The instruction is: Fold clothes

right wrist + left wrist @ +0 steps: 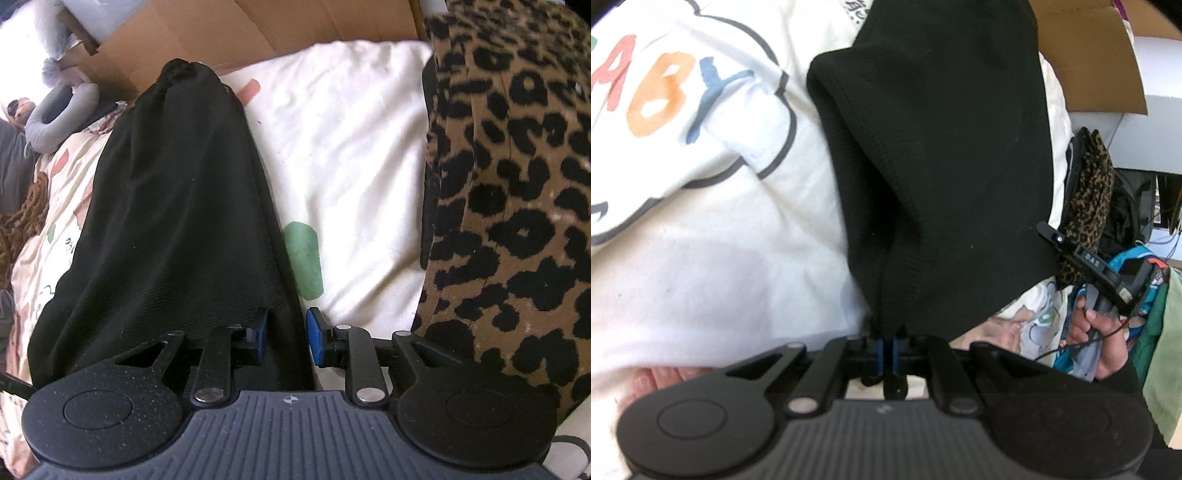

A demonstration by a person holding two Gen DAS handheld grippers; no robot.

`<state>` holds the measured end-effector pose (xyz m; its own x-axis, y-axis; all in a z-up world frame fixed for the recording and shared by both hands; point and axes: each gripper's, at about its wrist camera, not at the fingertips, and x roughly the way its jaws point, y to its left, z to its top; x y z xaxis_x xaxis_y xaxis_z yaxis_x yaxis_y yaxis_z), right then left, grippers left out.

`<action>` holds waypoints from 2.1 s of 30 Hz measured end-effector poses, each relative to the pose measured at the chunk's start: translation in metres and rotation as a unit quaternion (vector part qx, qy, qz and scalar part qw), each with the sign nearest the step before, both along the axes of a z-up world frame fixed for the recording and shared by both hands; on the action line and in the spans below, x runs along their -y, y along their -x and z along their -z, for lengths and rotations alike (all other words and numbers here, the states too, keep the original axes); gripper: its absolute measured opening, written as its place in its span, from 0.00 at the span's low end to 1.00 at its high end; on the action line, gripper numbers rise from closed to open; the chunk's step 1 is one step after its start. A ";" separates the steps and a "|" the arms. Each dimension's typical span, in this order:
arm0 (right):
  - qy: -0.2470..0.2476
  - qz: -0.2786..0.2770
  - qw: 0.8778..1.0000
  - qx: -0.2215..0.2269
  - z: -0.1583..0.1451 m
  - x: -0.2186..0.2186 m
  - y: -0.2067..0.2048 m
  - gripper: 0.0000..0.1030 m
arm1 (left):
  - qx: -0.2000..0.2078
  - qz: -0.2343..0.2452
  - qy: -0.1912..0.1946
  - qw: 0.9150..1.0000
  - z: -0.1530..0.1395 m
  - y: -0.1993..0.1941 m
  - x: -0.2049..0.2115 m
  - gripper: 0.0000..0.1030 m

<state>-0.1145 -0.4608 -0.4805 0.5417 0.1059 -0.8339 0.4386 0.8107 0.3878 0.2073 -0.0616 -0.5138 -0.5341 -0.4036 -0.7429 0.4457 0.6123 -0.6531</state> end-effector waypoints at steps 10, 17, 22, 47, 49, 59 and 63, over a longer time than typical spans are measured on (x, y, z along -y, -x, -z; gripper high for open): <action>-0.064 0.007 0.998 0.004 0.006 0.014 -0.005 0.05 | -0.004 0.002 0.009 1.000 -0.008 -0.005 -0.005 0.04; -0.069 0.020 0.997 0.015 -0.013 0.005 0.004 0.02 | -0.007 0.009 0.031 0.999 -0.030 -0.013 -0.011 0.04; -0.082 0.029 0.996 0.022 -0.025 0.000 0.012 0.02 | 0.003 0.022 0.046 0.999 -0.052 -0.021 -0.014 0.04; -0.176 -0.015 0.984 -0.017 -0.005 -0.053 0.034 0.02 | 0.067 0.004 0.010 0.998 -0.059 -0.048 -0.052 0.04; -0.170 -0.013 0.985 -0.020 -0.003 -0.050 0.035 0.02 | 0.066 0.008 0.000 0.998 -0.050 -0.043 -0.051 0.04; -0.168 -0.010 0.985 -0.030 0.015 -0.047 0.025 0.19 | 0.080 0.014 -0.015 0.997 -0.043 -0.040 -0.049 0.04; -0.187 -0.002 0.982 -0.028 0.023 -0.040 0.023 0.21 | 0.079 0.011 -0.016 0.997 -0.042 -0.041 -0.051 0.04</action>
